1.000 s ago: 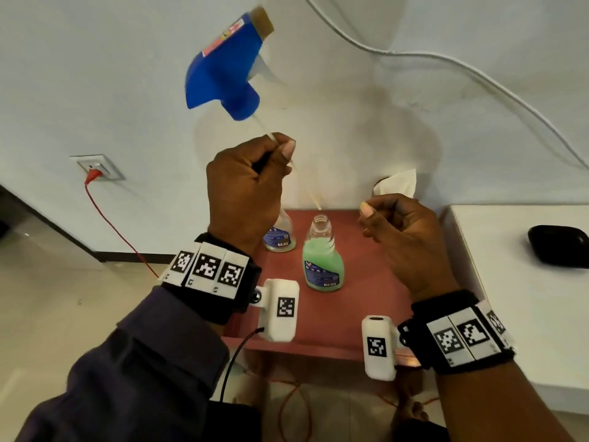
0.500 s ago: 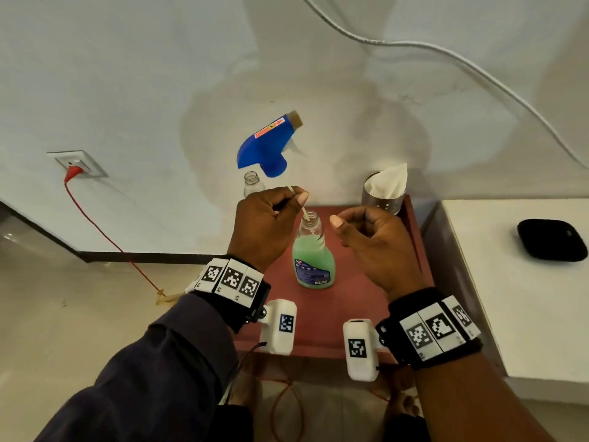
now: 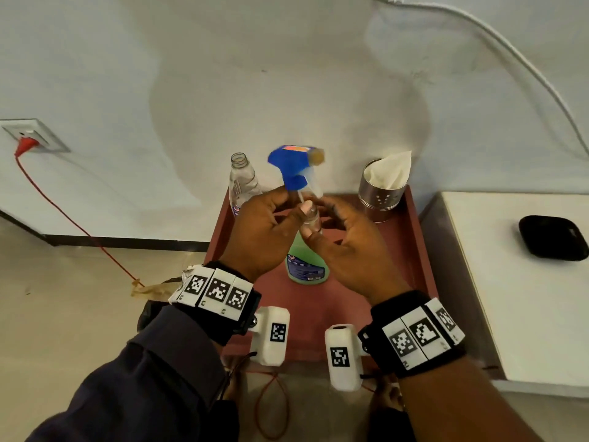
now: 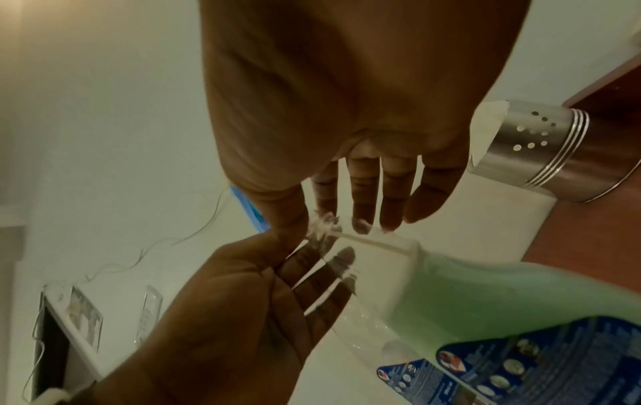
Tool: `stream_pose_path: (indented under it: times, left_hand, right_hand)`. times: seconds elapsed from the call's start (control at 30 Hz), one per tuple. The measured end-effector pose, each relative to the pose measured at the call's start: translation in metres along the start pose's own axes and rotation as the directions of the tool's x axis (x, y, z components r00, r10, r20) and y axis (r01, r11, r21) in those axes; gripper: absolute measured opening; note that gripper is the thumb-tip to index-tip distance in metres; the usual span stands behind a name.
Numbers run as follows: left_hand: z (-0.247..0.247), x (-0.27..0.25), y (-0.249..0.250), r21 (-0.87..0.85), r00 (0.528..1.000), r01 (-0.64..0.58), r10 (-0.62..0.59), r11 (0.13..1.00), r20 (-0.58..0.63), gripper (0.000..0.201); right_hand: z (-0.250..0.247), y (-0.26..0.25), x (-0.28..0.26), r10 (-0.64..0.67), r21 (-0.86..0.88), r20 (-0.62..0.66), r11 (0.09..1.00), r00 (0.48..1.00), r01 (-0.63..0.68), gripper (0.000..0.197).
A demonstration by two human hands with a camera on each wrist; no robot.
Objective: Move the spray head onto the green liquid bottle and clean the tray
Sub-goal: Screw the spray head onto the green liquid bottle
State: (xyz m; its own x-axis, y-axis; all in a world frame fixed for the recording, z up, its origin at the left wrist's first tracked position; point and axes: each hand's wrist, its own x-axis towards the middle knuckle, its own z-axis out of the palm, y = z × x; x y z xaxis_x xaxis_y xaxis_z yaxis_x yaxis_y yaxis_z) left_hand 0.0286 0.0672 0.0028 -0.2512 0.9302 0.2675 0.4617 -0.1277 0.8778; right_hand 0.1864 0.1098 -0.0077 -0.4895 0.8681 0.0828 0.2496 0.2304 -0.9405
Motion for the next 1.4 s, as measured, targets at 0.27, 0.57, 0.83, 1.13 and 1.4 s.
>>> stream_pose_path:
  times: [0.27,0.57,0.83,1.13,1.4]
  left_hand:
    - [0.001,-0.005,0.000,-0.086,0.999,0.024,-0.027,0.996,-0.039,0.031]
    - [-0.005,-0.027,-0.016,-0.172,0.984,0.122,-0.097,0.977,0.148,0.062]
    - [0.013,-0.051,-0.040,-0.070,0.998,0.002,0.002,0.998,0.055,0.053]
    - [0.017,-0.034,-0.068,-0.134,1.000,-0.024,0.026,0.991,0.008,0.046]
    - [0.018,-0.031,-0.077,-0.144,0.999,-0.044,0.044,0.989,-0.004,0.035]
  right_hand:
    - [0.003,0.000,0.002,0.090,0.133,-0.064,0.988,0.994,-0.081,0.047]
    - [0.003,-0.002,-0.004,0.010,0.144,-0.009,0.990,1.000,-0.009,0.066]
    - [0.010,0.001,-0.004,-0.002,0.063,-0.050,0.998,0.999,0.005,0.035]
    - [0.014,-0.001,0.005,0.004,0.098,-0.013,0.995,1.000,-0.003,0.029]
    - [0.020,-0.001,0.009,-0.049,0.032,-0.133,0.998,0.990,0.054,0.030]
